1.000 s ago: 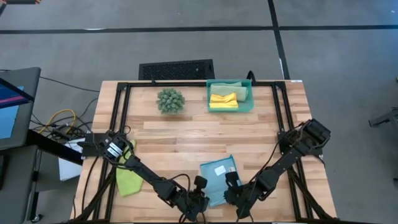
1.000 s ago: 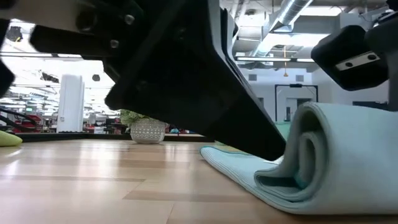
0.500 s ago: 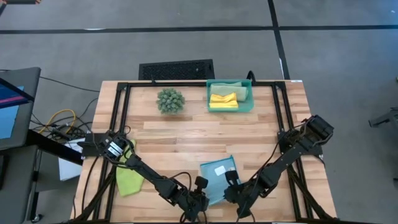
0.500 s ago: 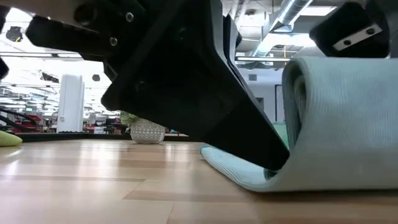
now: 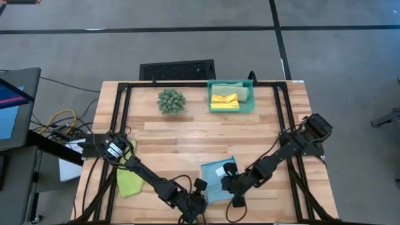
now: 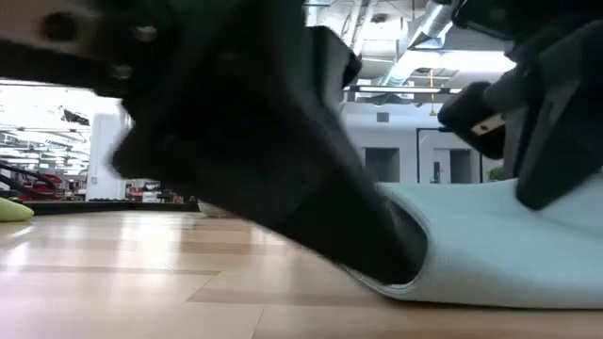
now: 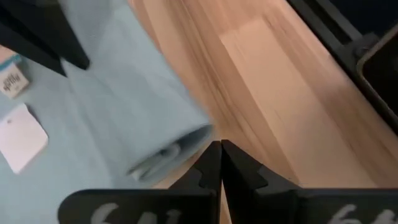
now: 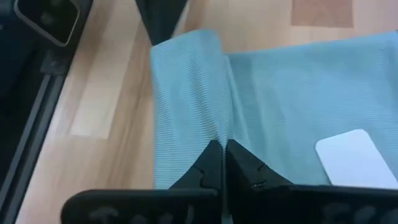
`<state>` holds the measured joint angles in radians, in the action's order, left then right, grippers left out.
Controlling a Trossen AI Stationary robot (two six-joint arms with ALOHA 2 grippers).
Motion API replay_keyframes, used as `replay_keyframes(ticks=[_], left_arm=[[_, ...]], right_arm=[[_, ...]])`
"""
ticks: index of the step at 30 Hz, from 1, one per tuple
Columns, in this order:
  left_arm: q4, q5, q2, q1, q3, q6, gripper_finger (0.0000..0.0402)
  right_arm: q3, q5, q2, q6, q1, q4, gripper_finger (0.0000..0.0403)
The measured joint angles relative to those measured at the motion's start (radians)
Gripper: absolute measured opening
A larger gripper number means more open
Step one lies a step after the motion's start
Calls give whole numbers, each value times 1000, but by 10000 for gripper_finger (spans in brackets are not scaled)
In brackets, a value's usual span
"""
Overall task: Roll microfiber towels into tight, uniform cylinder then place into a basket
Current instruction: Roll the blue microfiber cloth
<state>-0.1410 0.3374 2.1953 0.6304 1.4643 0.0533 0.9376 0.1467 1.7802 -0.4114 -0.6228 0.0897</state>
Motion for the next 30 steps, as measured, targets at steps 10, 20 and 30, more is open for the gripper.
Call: replay_keyframes(ticks=[10, 20, 30], left_arm=[[-147, 77, -13, 28, 78, 29, 0], [-5, 172, -12, 16, 78, 58, 0], [-104, 139, 17, -61, 75, 205, 0]], right_arm=[[-12, 0, 2, 27, 12, -83, 22], [-13, 3, 45, 28, 27, -82, 32], [-12, 19, 43, 36, 23, -104, 80]])
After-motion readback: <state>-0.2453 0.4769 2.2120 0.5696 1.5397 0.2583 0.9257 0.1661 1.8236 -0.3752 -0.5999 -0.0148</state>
